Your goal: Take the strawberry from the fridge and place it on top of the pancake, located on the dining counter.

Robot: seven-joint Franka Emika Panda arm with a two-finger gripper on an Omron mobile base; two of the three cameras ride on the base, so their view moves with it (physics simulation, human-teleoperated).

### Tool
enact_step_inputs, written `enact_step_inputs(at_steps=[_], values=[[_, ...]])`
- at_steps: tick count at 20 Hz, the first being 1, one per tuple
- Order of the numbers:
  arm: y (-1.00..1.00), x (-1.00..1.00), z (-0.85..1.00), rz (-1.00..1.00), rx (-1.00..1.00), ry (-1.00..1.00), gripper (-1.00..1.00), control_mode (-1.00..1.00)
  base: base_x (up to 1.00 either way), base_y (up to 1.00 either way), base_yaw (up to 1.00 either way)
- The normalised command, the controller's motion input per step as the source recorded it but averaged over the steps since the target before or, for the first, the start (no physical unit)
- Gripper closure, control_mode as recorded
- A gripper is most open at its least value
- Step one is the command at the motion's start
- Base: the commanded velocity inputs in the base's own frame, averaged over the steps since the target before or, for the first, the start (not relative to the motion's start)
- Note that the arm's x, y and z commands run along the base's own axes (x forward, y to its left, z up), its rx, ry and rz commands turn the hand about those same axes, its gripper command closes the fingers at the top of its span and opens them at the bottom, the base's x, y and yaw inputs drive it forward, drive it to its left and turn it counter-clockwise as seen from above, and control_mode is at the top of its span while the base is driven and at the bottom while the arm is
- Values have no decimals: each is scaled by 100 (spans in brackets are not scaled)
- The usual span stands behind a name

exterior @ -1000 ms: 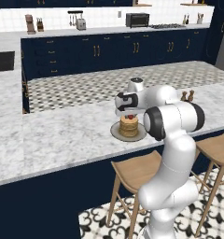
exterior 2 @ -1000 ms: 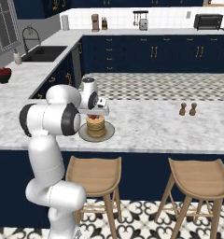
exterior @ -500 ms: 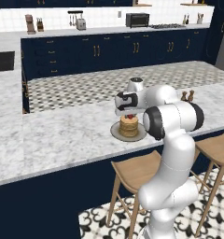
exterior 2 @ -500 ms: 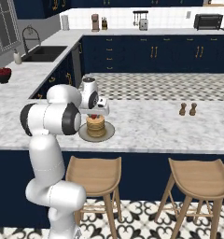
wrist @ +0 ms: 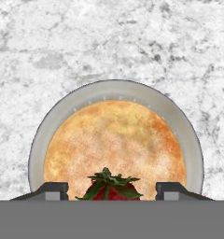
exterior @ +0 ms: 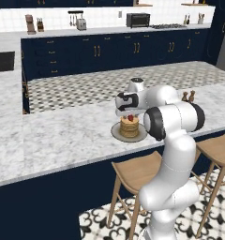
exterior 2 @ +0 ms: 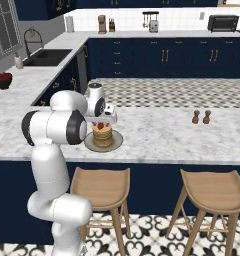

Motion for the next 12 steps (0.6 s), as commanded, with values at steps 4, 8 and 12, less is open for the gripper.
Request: enact_step_inputs(at_steps=[4,8,12], values=[[0,0,0,0,0,0,-100,-100,0,0,0],[0,0,1,0,0,0,-100,-100,0,0,0],[0,-18,55,0,-1,-6,-100,-100,0,0,0]])
